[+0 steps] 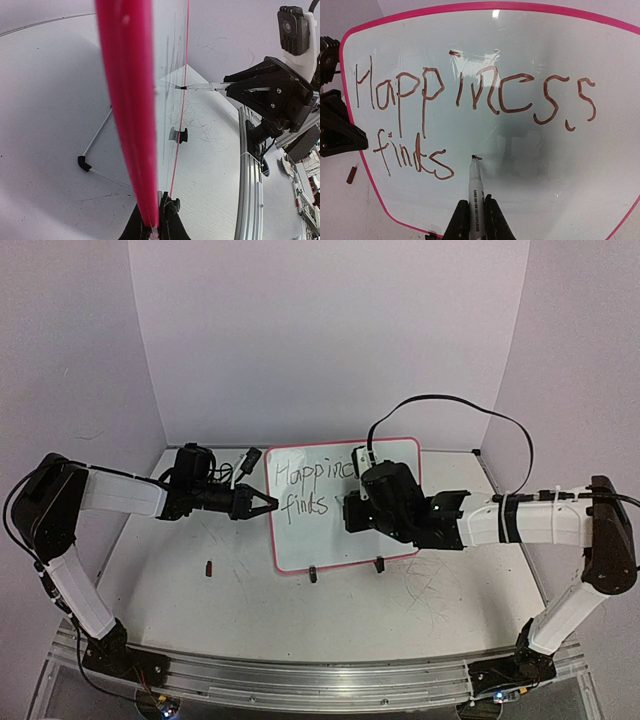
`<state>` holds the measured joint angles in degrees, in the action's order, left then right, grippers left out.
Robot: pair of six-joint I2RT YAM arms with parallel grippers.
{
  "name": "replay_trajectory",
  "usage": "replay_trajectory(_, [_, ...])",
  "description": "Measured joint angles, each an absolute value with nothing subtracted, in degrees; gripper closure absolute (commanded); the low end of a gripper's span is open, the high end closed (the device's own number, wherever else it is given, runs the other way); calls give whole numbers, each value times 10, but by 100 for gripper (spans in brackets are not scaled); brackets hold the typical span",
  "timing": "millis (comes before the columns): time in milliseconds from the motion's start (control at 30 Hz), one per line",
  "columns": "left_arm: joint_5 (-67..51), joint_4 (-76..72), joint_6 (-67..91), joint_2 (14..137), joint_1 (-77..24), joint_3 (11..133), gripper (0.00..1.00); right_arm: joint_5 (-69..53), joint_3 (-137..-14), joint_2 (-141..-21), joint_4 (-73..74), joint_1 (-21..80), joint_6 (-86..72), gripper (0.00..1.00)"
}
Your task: Write a sentence on the whiteboard
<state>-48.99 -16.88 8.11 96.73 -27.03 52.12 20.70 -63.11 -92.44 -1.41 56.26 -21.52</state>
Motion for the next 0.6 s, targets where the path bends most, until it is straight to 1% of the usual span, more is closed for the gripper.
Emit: replay_trajectory(600, [-491, -169, 79, 968, -270, 522, 100, 202, -609, -924, -1, 573, -237, 100])
